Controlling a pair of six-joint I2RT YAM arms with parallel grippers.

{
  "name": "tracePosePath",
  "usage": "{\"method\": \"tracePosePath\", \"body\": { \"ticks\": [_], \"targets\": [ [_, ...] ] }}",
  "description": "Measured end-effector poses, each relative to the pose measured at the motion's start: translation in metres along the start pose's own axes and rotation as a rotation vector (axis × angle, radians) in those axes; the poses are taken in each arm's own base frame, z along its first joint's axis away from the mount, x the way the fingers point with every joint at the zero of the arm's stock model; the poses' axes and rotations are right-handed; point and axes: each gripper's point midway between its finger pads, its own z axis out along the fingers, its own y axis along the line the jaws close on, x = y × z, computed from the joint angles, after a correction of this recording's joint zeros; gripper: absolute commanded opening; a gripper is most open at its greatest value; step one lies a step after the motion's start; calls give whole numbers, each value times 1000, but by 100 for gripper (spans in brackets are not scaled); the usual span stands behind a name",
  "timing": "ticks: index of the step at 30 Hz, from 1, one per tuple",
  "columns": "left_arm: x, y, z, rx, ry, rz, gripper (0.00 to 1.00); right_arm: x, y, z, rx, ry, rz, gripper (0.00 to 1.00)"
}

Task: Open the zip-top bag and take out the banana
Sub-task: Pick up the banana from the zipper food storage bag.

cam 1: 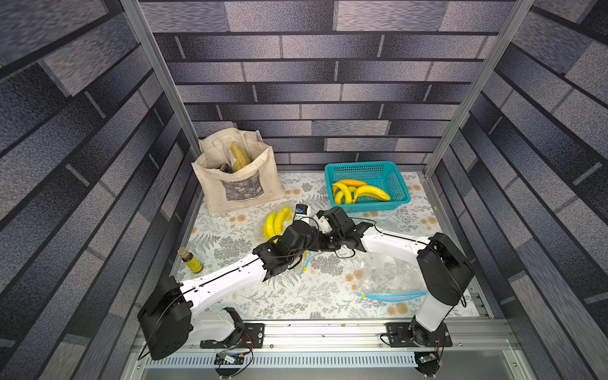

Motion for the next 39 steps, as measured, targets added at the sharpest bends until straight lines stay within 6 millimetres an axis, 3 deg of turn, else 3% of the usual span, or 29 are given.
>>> {"method": "tracePosePath", "body": {
  "ticks": [9,12,18,31,39],
  "targets": [
    [14,16,11,-67,17,-4,1,1,-16,36,21,58,40,63],
    [19,-9,10,32,36,-9,2,-3,-15,49,3,47,44,53],
    [21,-14,9,64,33,-15,3,-6,-14,47,24,38,20,28],
    [23,-10,8,43,34,-2,4,11,-18,18,116,126,-46,35],
    [32,-26,6,76,46,53,7,0,-19,20,-21,159,121,35]
  ]
}}
